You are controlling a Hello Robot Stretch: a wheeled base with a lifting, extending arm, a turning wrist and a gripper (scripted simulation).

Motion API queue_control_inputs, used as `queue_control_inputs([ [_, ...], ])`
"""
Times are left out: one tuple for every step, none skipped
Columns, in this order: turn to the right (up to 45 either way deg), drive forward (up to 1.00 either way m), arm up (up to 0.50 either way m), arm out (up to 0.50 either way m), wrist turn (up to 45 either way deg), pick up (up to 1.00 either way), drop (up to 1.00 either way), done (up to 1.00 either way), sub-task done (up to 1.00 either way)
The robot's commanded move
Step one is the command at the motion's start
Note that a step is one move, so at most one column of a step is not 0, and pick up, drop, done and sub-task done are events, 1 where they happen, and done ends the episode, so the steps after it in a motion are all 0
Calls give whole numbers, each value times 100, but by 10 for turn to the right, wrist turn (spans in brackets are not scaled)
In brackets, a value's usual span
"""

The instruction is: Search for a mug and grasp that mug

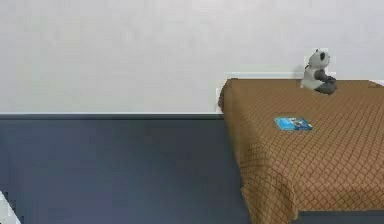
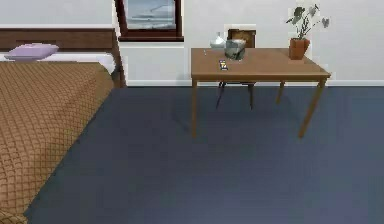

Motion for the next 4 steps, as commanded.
queue_control_inputs([
  [-450, 0, 0, 0, 0, 0, 0, 0, 0],
  [-450, 0, 0, 0, 0, 0, 0, 0, 0],
  [-450, 0, 0, 0, 0, 0, 0, 0, 0],
  [-450, 0, 0, 0, 0, 0, 0, 0, 0],
])
